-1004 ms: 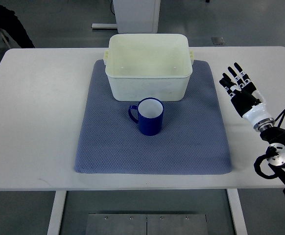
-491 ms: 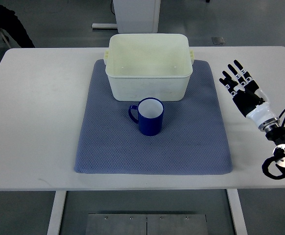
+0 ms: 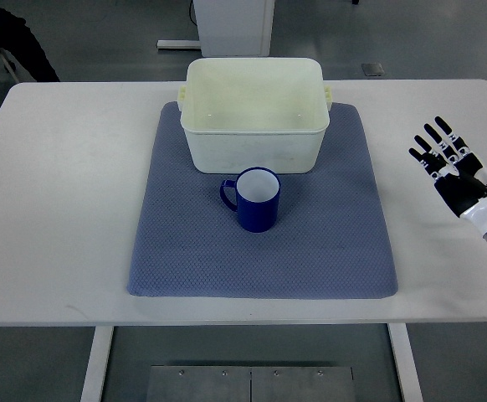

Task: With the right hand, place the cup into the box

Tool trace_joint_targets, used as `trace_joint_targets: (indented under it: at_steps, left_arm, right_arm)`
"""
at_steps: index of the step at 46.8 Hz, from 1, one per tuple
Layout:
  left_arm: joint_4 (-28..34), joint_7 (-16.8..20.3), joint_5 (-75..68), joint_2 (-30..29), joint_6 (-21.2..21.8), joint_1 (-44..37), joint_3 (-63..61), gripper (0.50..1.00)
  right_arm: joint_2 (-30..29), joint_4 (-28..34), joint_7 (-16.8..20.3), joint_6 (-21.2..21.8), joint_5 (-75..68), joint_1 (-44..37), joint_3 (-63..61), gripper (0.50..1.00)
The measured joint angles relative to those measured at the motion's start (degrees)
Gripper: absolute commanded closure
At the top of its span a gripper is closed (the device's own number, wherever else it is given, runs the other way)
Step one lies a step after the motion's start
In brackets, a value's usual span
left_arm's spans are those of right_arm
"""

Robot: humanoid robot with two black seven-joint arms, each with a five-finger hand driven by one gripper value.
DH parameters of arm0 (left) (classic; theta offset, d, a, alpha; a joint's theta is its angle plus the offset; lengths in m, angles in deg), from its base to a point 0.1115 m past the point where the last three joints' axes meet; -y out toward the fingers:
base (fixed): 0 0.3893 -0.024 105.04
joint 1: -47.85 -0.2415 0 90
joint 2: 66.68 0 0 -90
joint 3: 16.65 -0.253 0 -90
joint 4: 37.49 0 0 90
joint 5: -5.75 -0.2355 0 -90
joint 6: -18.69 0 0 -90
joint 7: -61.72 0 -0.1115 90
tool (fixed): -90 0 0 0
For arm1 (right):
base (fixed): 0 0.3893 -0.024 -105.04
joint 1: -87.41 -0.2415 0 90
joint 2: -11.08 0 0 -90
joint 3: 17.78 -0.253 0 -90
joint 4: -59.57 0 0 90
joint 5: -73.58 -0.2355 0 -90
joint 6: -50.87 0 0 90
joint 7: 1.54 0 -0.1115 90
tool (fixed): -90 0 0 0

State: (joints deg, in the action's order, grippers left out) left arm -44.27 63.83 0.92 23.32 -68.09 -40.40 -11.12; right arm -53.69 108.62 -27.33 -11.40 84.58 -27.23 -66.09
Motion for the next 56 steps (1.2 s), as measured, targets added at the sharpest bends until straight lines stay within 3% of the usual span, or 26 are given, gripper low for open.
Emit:
trace_joint_targets:
  at_steps: [11, 21, 28, 56]
  left_arm:
    - [0.02, -0.01, 0.0, 0.0, -0.02, 0.0, 0.0, 0.5]
    - [0.01, -0.01, 0.0, 0.0, 0.01, 0.0, 0.0, 0.5]
    - [0.01, 0.0, 0.0, 0.0, 0.01, 0.0, 0.0, 0.5]
    - [0.02, -0.03, 0.0, 0.0, -0.01, 0.0, 0.0, 0.5]
  right_arm:
    - [-0.05, 0.06, -9.01, -0.04, 0.23, 1.44, 2.0, 0.5]
    - [2.53, 0.67, -9.25, 1.0, 2.5, 1.09, 6.86, 0.5]
    - [3.16, 0.7, -9.23, 7.03, 2.62, 1.15, 6.85, 0.5]
    - [3.74, 0.96, -9.21, 7.27, 8.31, 0.92, 7.38, 0.5]
